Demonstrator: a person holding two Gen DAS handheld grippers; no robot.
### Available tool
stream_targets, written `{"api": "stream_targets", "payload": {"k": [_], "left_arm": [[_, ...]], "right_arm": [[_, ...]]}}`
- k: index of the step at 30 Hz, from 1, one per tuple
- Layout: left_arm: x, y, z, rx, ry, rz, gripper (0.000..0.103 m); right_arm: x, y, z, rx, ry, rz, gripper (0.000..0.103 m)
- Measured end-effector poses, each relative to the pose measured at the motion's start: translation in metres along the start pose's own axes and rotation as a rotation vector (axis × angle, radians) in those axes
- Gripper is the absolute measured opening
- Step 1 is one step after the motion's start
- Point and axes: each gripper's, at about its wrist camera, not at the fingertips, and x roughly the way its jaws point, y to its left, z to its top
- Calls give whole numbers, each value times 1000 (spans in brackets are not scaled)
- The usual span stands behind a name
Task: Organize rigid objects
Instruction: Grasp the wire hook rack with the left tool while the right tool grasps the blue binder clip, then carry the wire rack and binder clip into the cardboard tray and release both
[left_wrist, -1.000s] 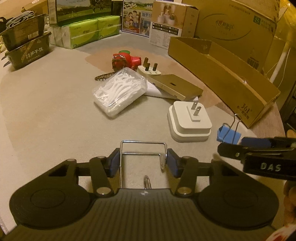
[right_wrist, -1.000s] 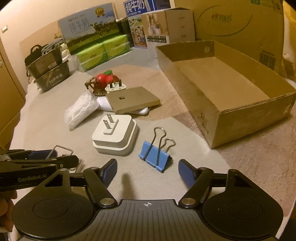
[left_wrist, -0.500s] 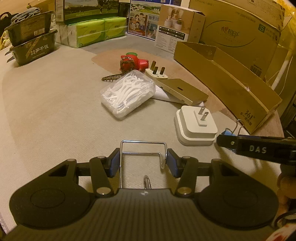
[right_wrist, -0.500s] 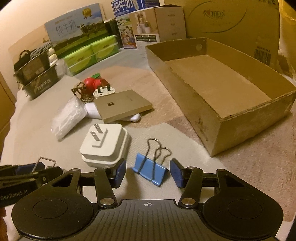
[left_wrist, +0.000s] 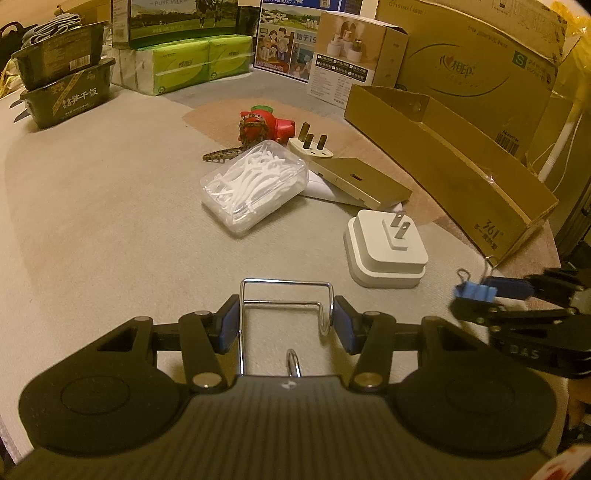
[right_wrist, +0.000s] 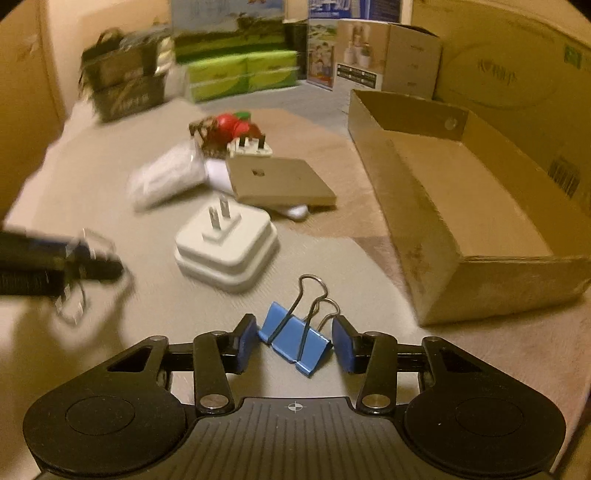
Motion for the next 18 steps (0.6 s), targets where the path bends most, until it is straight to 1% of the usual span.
{"api": "stream_targets", "payload": {"k": [1, 3, 5, 7, 11, 13, 14, 15, 16, 18], "left_arm": [[0, 0, 0, -2, 0, 0, 49], [-1, -1, 0, -4, 0, -4, 49], [-1, -2, 0, 0, 1, -5, 49], [-1, -3, -1, 1, 1, -8, 49], [-1, -2, 0, 0, -3, -9, 49], [-1, -3, 0, 2, -4, -11, 49], [-1, -3, 0, 1, -5, -12, 49], [-1, -3, 0, 3, -4, -13, 49], [-1, -3, 0, 4, -3, -14, 49], [-2, -4, 1, 5, -5, -14, 49]], "right_arm": [[-3, -3, -2, 15, 4, -21, 50], [-7, -8, -6, 89, 6, -56, 56], [-12, -13, -9, 196, 3, -59, 56], [-14, -11, -10, 249, -4, -29, 56], [-10, -4, -4, 216, -28, -63, 56], [-8, -5, -3, 220, -32, -71, 56], [-5, -5, -2, 222, -36, -75, 55], [-3, -5, -2, 219, -39, -78, 49], [-3, -5, -2, 212, -42, -82, 41], [-4, -7, -3, 205, -50, -77, 41]]}}
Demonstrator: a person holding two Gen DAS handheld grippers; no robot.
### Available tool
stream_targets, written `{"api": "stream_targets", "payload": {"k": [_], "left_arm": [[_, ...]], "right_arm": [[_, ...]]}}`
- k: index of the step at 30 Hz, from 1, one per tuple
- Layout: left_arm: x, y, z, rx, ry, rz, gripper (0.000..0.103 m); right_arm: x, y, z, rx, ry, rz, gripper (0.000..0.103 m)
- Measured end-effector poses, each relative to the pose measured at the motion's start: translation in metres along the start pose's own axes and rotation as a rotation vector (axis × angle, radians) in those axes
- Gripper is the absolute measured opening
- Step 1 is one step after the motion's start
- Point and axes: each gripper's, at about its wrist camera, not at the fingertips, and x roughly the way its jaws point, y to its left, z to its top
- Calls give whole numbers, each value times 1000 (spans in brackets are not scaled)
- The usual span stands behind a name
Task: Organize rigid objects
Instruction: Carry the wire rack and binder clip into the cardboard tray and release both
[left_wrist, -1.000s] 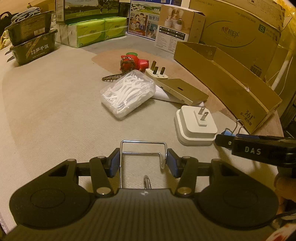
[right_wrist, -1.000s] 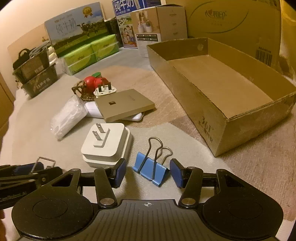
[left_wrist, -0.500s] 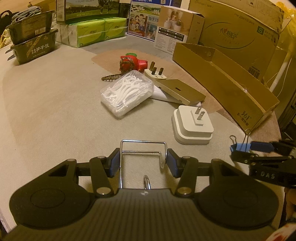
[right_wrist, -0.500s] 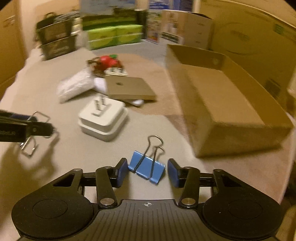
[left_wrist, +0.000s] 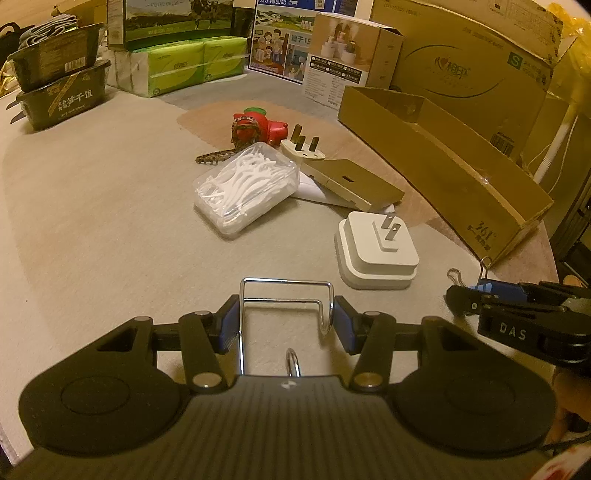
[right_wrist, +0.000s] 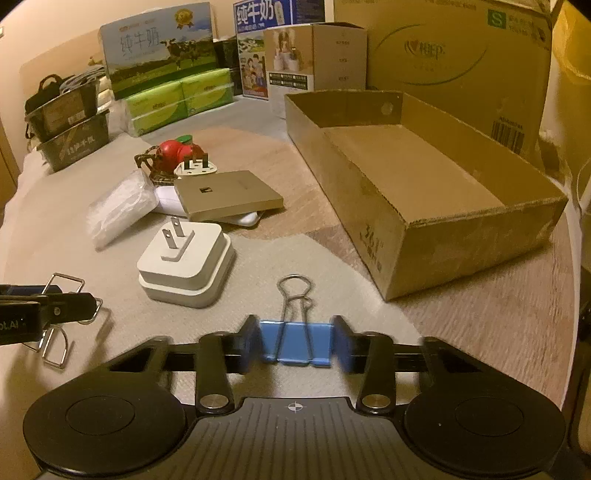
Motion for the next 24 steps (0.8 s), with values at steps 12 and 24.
{"api": "stream_targets", "payload": {"k": [12, 24], "left_arm": [[-25, -24, 17, 54, -58, -12, 49], [-26, -98, 64, 118, -113, -137, 49]], "right_arm": [[-43, -6, 15, -7, -119, 55, 40], [-76, -69, 51, 27, -215, 29, 40]]}}
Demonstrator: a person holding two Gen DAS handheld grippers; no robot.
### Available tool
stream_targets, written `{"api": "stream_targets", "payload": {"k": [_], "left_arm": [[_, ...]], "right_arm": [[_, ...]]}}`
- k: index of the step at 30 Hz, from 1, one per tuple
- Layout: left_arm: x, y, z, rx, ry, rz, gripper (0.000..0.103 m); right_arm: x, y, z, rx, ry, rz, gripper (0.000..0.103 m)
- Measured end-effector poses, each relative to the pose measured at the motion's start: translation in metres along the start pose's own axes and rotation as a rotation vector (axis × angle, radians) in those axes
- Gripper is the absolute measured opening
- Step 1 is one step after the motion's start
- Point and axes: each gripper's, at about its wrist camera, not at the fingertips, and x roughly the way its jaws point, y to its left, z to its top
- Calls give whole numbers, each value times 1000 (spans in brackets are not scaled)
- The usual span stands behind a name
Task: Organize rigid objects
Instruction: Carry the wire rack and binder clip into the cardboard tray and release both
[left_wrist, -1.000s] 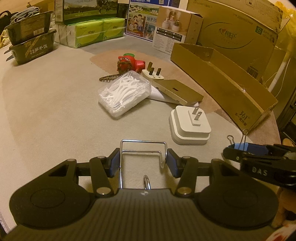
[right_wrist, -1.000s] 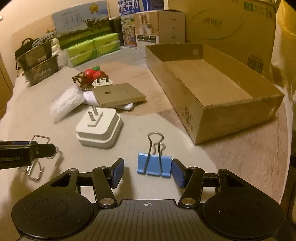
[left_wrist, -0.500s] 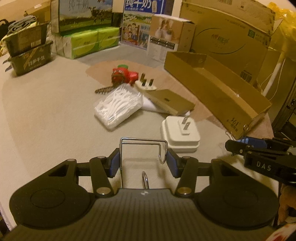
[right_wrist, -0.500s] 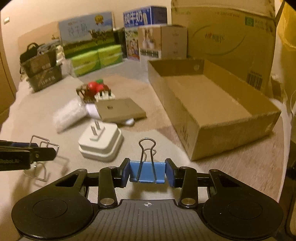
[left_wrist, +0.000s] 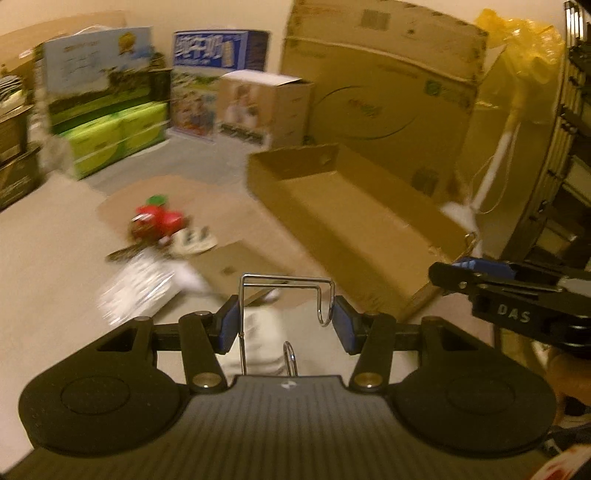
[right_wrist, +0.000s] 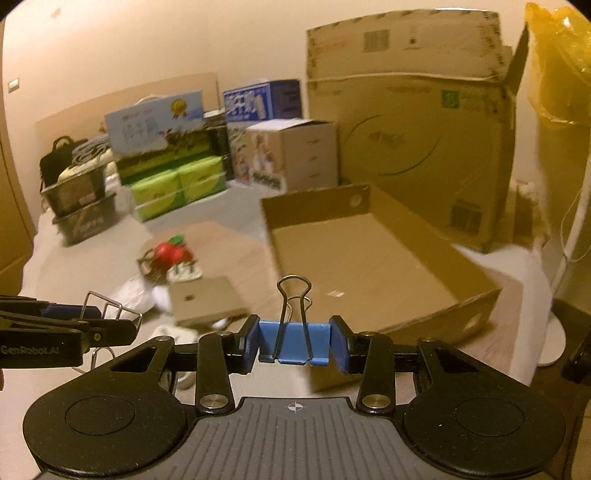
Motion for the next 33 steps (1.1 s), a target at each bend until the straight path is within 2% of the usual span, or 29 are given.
{"api": "stream_targets", "payload": {"k": [5, 12, 19, 26, 27, 28, 33], "left_arm": [[24, -33, 28, 10, -17, -62, 49], [63, -67, 52, 15, -20, -105, 49], [93, -86, 59, -8, -11, -147, 49], [118, -96, 59, -19, 4, -153, 48], [120, -96, 59, -24, 5, -153, 56], [121, -96, 58, -27, 7, -151, 71], [114, -84, 53, -30, -4, -103, 73]], "right_arm": [[8, -46, 22, 18, 1, 8, 40], [33, -98, 45, 45, 18, 6, 41], [58, -128, 52, 69, 35, 15, 41], [73, -148, 49, 110, 49, 2, 41], [73, -150, 48, 114, 52, 3, 41], [74, -151, 46, 118, 54, 4, 41], [75, -152, 42, 123, 59, 8, 41]]}}
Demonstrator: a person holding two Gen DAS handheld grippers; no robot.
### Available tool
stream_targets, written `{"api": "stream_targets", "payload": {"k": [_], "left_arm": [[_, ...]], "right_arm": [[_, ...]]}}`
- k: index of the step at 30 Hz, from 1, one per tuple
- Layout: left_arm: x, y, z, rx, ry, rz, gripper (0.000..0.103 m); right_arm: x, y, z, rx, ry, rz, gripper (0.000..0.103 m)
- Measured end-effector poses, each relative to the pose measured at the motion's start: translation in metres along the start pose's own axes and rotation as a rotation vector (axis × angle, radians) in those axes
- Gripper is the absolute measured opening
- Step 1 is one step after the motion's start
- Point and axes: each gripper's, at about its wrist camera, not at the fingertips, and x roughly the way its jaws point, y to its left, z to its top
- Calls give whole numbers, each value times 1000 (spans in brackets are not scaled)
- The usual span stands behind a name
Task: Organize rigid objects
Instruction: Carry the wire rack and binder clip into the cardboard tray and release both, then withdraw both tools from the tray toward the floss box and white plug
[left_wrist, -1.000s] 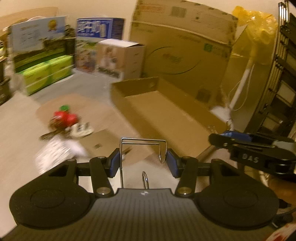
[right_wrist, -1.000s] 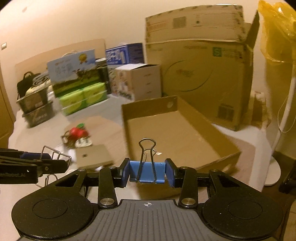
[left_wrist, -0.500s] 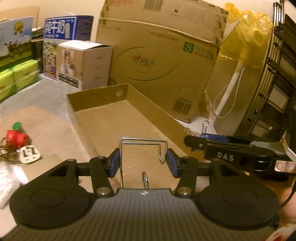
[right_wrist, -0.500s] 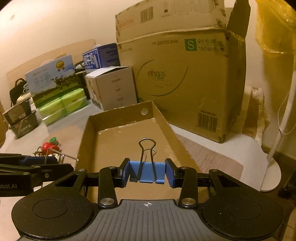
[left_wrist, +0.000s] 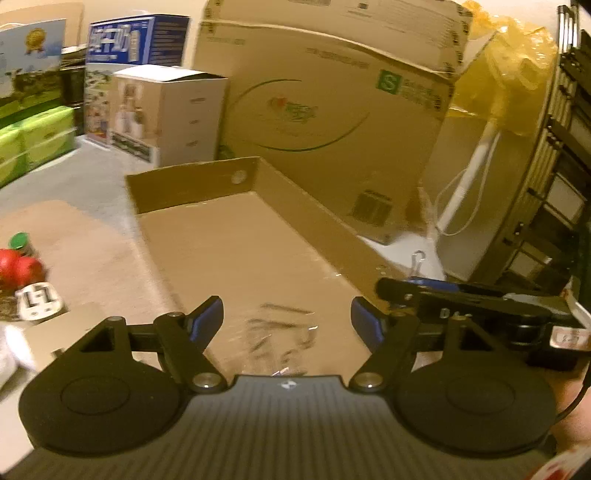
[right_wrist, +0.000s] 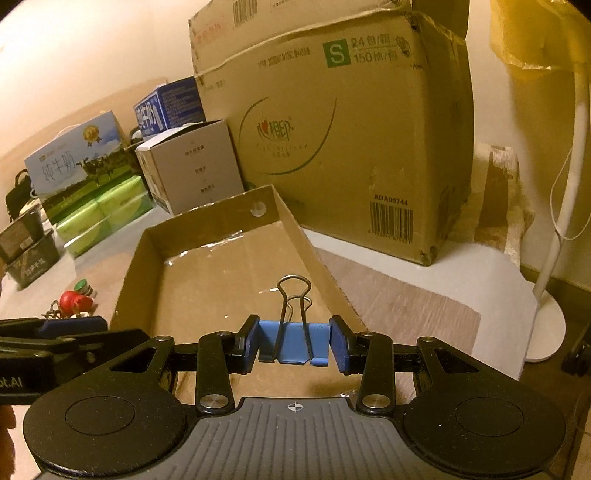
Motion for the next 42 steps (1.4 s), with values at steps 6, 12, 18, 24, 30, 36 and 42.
{"api": "stream_targets", "payload": {"k": [6, 12, 18, 24, 30, 36, 42], "left_arm": [[-22, 15, -7, -16, -20, 41, 73], [-36, 28, -15, -32, -27, 64, 73], [-49, 43, -20, -54, -42, 88, 73], [-69, 66, -32, -71, -48, 135, 73], [-96, 90, -50, -87, -46, 194, 73], [-128, 112, -68, -81, -53, 257, 73], [-161, 134, -85, -92, -64, 321, 74]], "right_arm": [[2, 7, -4, -8, 9, 9, 41], [3, 15, -4, -23, 13, 8, 41], [3, 21, -4, -35, -7, 2, 41], [-12, 28, 0, -31, -50, -9, 78], [-39, 54, -8, -34, -75, 15, 78], [-65, 100, -25, -60, -83, 69, 78], [-81, 145, -46, -83, -73, 103, 78]]}}
